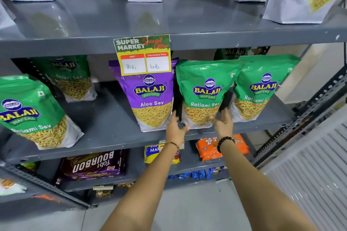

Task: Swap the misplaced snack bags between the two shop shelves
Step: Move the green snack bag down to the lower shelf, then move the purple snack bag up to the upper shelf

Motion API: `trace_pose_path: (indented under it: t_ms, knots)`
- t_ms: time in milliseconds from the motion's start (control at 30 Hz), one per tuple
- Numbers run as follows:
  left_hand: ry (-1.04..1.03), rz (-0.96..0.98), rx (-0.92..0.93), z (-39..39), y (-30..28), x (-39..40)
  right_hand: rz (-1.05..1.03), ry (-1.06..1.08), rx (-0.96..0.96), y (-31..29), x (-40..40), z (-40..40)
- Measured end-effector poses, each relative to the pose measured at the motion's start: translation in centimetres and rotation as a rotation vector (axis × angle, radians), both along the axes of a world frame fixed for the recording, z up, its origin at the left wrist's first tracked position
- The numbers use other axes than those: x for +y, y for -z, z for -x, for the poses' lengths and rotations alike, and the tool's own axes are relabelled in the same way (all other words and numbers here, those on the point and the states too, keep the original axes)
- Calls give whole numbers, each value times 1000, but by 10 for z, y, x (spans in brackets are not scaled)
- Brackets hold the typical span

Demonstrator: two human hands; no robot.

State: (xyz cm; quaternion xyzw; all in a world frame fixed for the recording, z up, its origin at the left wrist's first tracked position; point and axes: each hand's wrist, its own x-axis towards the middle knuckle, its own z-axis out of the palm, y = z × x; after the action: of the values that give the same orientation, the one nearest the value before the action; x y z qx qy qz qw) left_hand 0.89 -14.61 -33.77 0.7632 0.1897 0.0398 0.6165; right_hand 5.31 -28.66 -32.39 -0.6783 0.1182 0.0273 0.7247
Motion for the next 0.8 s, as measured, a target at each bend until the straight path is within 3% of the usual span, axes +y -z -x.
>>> trace_pose_path:
  t_ms: [267,500,800]
  knots:
    - [-136,2,10,56,9,38,28,87,44,12,63,53]
    - [-353,-3,32,55,0,97,-21,-211,41,7,113,54]
    - [-235,16,47,26,-9,131,54,-430,7,-8,133,6]
